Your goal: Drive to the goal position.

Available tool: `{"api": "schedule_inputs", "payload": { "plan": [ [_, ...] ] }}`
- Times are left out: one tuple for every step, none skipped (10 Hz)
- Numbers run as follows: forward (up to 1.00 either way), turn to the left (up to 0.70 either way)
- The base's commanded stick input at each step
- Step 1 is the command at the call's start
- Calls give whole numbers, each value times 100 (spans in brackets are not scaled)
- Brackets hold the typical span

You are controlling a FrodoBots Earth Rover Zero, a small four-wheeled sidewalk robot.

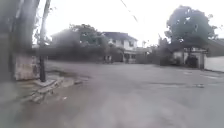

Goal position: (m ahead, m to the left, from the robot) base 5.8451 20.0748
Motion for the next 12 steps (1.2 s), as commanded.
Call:
{"api": "schedule_inputs", "payload": {
  "plan": [
    [100,0],
    [100,0],
    [100,0],
    [100,0],
    [100,0],
    [100,0],
    [100,0],
    [100,0],
    [100,0],
    [100,0],
    [100,0],
    [100,0]
  ]
}}
